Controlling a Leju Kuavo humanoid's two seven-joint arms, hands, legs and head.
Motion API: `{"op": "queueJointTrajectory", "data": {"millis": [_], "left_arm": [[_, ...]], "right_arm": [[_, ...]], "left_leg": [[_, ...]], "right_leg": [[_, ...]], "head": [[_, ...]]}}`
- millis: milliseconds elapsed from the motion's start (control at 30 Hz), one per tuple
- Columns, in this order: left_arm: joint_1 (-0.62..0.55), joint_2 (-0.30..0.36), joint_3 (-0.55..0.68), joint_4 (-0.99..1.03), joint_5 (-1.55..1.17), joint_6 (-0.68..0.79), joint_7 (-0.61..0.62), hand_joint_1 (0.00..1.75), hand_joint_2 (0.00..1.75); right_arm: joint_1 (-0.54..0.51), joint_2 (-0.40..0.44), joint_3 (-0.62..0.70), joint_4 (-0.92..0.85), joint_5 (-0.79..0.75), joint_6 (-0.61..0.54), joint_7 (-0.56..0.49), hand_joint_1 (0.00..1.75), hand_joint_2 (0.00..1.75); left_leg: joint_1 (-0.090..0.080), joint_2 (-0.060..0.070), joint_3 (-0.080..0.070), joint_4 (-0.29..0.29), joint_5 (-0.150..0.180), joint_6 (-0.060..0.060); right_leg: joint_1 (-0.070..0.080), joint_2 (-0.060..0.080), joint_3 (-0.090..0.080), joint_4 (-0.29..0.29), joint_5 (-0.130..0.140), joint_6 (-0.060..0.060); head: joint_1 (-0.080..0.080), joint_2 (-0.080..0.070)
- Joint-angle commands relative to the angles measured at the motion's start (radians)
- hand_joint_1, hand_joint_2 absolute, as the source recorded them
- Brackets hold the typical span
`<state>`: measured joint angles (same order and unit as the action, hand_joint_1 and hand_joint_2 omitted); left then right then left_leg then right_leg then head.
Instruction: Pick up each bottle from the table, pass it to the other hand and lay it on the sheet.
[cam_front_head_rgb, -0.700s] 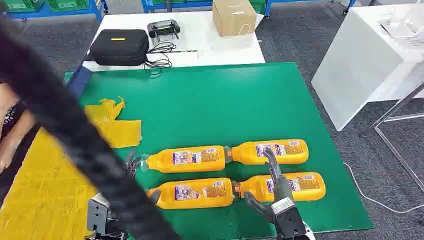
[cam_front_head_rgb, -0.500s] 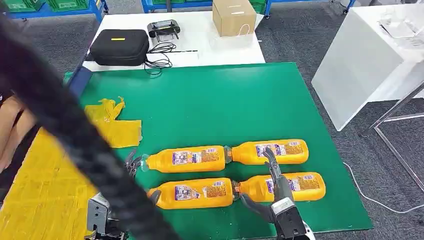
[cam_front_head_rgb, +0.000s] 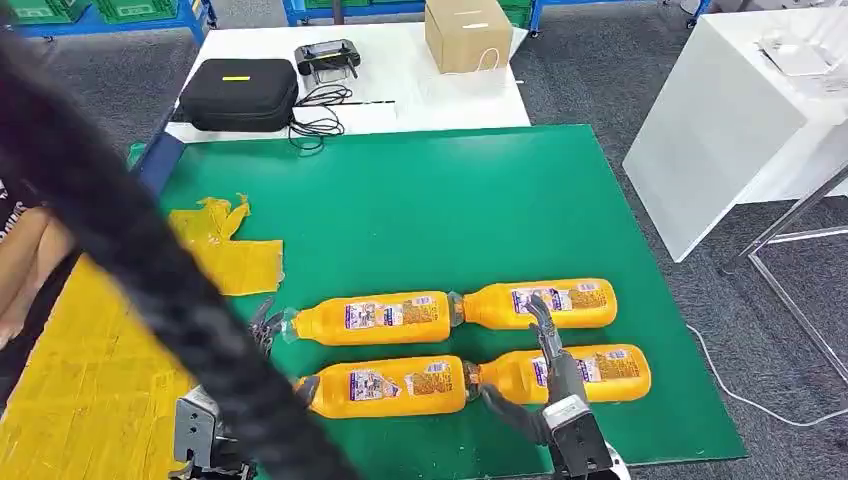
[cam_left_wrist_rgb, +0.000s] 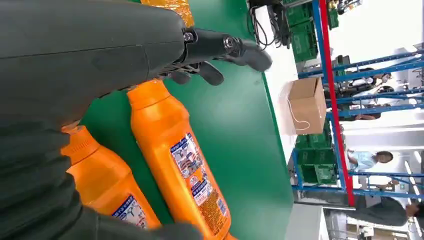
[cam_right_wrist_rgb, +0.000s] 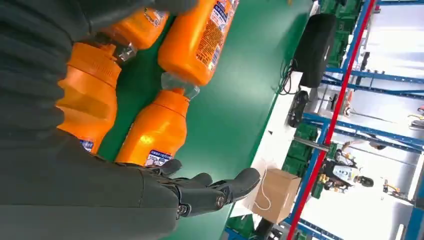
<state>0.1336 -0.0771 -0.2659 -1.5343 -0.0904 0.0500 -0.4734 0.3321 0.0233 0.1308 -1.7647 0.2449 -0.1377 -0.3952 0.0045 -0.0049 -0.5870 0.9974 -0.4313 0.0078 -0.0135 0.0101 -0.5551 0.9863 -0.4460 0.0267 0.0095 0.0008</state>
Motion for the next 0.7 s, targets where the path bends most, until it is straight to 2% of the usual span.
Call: {"op": "queueJointTrajectory", "data": {"millis": [33, 367, 400, 433, 500, 700], "left_arm": [[-0.007, -0.015, -0.036, -0.026, -0.095, 0.159, -0.136, 1.75, 1.75], [-0.006, -0.009, -0.05, -0.046, -0.096, 0.17, -0.117, 1.75, 1.75], [-0.008, 0.004, -0.069, -0.063, -0.095, 0.188, -0.098, 1.75, 1.75], [-0.012, 0.013, -0.08, -0.071, -0.095, 0.198, -0.092, 1.75, 1.75], [-0.019, 0.023, -0.087, -0.075, -0.095, 0.208, -0.091, 1.75, 1.75], [-0.031, 0.032, -0.077, -0.077, -0.109, 0.221, -0.096, 1.75, 1.75]], "right_arm": [[-0.134, 0.116, 0.152, 0.098, -0.028, 0.068, -0.133, 1.75, 1.75], [-0.169, 0.134, 0.198, 0.128, -0.005, 0.017, -0.114, 1.75, 1.75], [-0.208, 0.128, 0.262, 0.155, -0.009, -0.056, -0.093, 1.75, 1.75], [-0.23, 0.113, 0.298, 0.166, -0.026, -0.096, -0.083, 1.75, 1.75], [-0.24, 0.08, 0.325, 0.156, -0.062, -0.131, -0.08, 1.75, 1.75], [-0.237, 0.056, 0.293, 0.123, -0.08, -0.133, -0.082, 1.75, 1.75]], "left_leg": [[0.001, -0.001, 0.002, 0.0, -0.001, 0.0], [0.001, -0.001, 0.003, 0.0, -0.001, 0.0], [0.002, 0.006, 0.002, 0.001, -0.002, -0.001], [0.003, 0.009, 0.003, 0.001, -0.002, -0.001], [0.003, 0.014, 0.002, 0.002, -0.003, -0.002], [0.002, -0.003, 0.002, 0.0, 0.002, -0.001]], "right_leg": [[0.001, -0.002, 0.003, -0.002, -0.001, -0.001], [0.001, -0.002, 0.004, -0.002, -0.001, -0.001], [0.002, 0.005, 0.001, 0.0, 0.001, -0.002], [0.003, 0.007, 0.001, 0.0, 0.001, -0.002], [0.004, 0.012, 0.0, 0.001, 0.002, -0.003], [0.003, -0.005, 0.001, -0.001, 0.001, -0.003]], "head": [[0.0, 0.0], [0.0, 0.0], [0.0, 0.0], [0.0, 0.0], [0.0, 0.0], [0.0, 0.0]]}}
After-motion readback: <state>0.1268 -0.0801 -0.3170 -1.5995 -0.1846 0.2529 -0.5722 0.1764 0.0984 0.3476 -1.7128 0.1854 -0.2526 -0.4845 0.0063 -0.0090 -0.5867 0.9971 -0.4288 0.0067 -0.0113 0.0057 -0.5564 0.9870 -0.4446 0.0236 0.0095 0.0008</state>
